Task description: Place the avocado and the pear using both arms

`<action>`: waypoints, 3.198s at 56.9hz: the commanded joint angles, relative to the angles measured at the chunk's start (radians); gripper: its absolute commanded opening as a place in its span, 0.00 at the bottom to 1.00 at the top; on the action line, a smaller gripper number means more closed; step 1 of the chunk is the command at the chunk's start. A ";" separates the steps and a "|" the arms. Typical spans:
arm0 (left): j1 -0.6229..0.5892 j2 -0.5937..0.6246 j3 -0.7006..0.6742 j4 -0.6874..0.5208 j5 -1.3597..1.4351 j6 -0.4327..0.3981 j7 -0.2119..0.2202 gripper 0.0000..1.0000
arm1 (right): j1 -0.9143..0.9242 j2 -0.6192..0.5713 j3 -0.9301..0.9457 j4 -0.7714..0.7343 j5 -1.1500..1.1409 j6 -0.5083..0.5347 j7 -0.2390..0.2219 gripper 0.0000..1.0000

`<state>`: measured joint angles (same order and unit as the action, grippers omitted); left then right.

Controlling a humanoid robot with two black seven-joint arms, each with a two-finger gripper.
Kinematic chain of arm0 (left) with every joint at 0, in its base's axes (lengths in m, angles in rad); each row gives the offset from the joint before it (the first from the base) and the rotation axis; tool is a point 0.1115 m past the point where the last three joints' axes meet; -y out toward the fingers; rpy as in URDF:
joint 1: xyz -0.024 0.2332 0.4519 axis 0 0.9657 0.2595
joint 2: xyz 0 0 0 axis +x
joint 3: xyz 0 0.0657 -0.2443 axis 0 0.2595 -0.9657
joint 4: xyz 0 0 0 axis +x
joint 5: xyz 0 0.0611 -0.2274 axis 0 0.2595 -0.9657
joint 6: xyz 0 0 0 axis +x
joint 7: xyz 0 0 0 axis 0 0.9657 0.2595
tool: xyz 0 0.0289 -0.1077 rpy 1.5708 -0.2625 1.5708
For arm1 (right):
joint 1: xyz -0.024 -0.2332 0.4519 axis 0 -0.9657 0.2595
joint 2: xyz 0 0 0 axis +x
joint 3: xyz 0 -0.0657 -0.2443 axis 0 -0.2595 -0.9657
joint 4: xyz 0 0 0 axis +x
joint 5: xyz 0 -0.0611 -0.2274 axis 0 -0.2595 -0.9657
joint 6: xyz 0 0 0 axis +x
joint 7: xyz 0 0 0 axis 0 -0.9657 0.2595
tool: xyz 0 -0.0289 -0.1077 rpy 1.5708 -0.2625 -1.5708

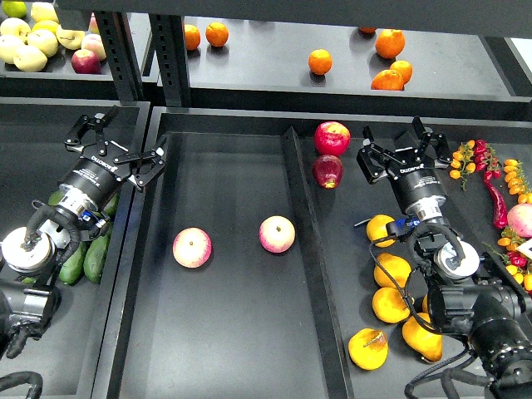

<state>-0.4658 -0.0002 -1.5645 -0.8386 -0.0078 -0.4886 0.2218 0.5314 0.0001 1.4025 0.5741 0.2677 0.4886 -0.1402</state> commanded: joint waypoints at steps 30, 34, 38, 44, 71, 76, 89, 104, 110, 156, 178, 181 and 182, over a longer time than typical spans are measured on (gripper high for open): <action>0.233 0.000 0.041 -0.238 0.103 0.000 -0.039 1.00 | -0.231 0.000 0.033 0.227 -0.197 0.000 -0.004 1.00; 0.249 0.000 0.043 -0.263 0.103 0.000 -0.039 1.00 | -0.269 0.000 0.033 0.257 -0.197 0.000 -0.006 1.00; 0.272 0.000 0.049 -0.281 0.101 0.000 -0.041 1.00 | -0.309 0.000 0.035 0.291 -0.197 0.000 -0.009 1.00; 0.322 0.000 0.070 -0.315 0.101 0.000 -0.039 1.00 | -0.379 0.000 0.035 0.358 -0.199 0.000 -0.012 1.00; 0.392 0.000 0.086 -0.355 0.101 0.000 -0.038 1.00 | -0.469 0.000 0.035 0.441 -0.199 0.000 -0.016 1.00; 0.394 0.000 0.086 -0.355 0.101 0.000 -0.038 1.00 | -0.467 0.000 0.036 0.443 -0.202 0.000 -0.016 1.00; 0.417 0.000 0.084 -0.355 0.100 0.000 -0.036 1.00 | -0.467 0.000 0.039 0.443 -0.255 0.000 -0.016 1.00; 0.417 0.000 0.070 -0.378 0.100 0.000 -0.027 1.00 | -0.467 0.000 0.041 0.510 -0.243 0.000 -0.015 1.00; 0.417 0.000 0.073 -0.384 0.098 0.000 -0.024 1.00 | -0.469 0.000 0.041 0.520 -0.243 0.000 -0.015 1.00; 0.435 0.000 0.066 -0.485 0.095 0.107 -0.029 1.00 | -0.444 0.000 0.078 0.641 -0.228 -0.268 -0.010 1.00; 0.435 0.000 0.069 -0.487 0.095 0.107 -0.029 1.00 | -0.444 0.000 0.096 0.659 -0.272 -0.245 -0.010 1.00; 0.435 0.000 0.067 -0.487 0.095 0.107 -0.029 1.00 | -0.444 0.000 0.098 0.659 -0.274 -0.237 -0.010 1.00; 0.435 0.000 0.067 -0.487 0.095 0.107 -0.029 1.00 | -0.442 0.000 0.098 0.659 -0.274 -0.236 -0.010 1.00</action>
<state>-0.0306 0.0000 -1.4956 -1.3257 0.0878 -0.3819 0.1932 0.0886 0.0000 1.4965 1.2324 -0.0025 0.2432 -0.1503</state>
